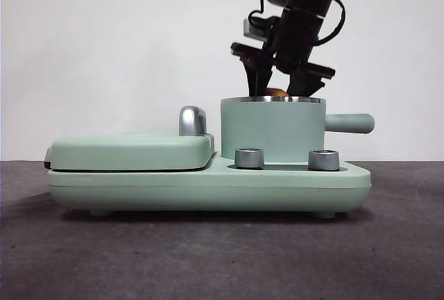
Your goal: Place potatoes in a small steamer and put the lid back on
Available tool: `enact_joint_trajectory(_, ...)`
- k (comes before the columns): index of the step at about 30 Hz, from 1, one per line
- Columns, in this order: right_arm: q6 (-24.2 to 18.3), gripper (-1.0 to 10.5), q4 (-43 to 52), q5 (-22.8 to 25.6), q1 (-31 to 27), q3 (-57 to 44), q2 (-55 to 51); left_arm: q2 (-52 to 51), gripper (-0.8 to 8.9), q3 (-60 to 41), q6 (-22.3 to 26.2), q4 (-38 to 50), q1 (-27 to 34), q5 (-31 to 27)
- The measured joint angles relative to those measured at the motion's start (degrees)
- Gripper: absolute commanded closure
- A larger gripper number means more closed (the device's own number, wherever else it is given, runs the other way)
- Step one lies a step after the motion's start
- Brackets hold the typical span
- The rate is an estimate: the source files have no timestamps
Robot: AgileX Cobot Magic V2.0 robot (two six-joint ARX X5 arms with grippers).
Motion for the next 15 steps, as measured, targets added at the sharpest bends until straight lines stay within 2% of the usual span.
enact_joint_trajectory(9, -0.02, 6.8, 0.0, 0.0, 0.0, 0.0, 0.33, 0.0, 8.09, 0.0, 0.0, -0.02, 0.0, 0.0)
enact_joint_trajectory(15, -0.02, 5.6, -0.92, 0.0, 0.0, 0.0, 0.33, 0.0, 8.09, 0.0, 0.0, -0.09, 0.0, 0.0)
